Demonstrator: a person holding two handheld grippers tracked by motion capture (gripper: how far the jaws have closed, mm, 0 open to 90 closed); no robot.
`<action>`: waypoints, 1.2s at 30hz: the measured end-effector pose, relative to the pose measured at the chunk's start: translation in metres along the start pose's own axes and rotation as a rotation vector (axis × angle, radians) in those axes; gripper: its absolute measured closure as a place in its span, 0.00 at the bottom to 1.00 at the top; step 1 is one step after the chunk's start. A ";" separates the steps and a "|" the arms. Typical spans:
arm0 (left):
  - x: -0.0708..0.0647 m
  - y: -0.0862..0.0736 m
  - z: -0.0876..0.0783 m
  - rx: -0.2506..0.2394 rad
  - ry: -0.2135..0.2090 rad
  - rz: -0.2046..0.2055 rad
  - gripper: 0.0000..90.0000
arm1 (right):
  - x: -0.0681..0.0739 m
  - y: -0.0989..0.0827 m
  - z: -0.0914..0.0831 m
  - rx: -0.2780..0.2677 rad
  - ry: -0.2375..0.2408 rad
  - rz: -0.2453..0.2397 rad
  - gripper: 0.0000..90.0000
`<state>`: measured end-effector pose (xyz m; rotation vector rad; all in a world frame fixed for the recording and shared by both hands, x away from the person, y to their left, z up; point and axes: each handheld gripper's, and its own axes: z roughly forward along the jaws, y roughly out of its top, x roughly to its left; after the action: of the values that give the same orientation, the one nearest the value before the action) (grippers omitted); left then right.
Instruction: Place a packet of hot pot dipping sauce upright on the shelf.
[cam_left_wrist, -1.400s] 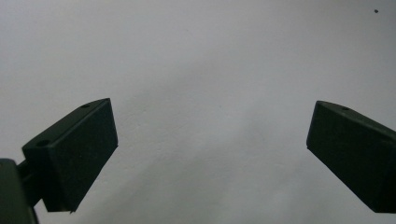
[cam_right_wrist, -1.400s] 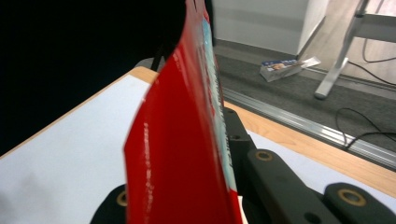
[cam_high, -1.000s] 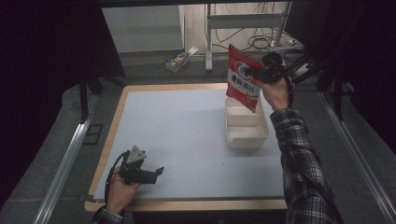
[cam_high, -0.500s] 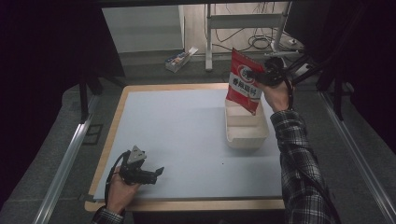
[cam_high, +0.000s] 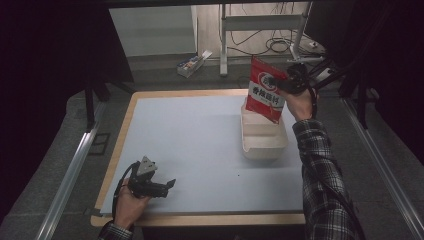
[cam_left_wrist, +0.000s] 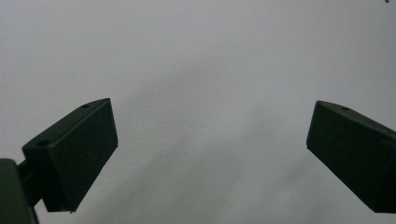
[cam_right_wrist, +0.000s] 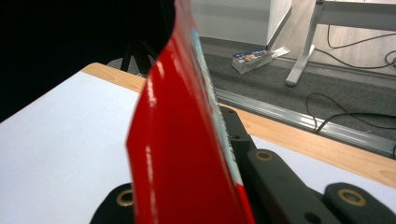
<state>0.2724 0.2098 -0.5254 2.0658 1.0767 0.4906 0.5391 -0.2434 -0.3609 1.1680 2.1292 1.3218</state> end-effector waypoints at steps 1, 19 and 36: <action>0.000 0.000 0.000 0.000 0.000 0.000 0.02 | 0.000 -0.001 0.002 0.002 0.003 0.004 0.99; 0.000 0.000 0.001 0.002 0.002 0.002 0.02 | -0.009 -0.031 0.015 0.043 0.002 0.014 0.98; -0.001 -0.001 0.001 0.007 0.026 0.020 0.02 | -0.010 -0.036 0.012 0.088 -0.055 0.003 0.56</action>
<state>0.2724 0.2091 -0.5266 2.0836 1.0750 0.5263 0.5367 -0.2524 -0.3989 1.2278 2.1667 1.1934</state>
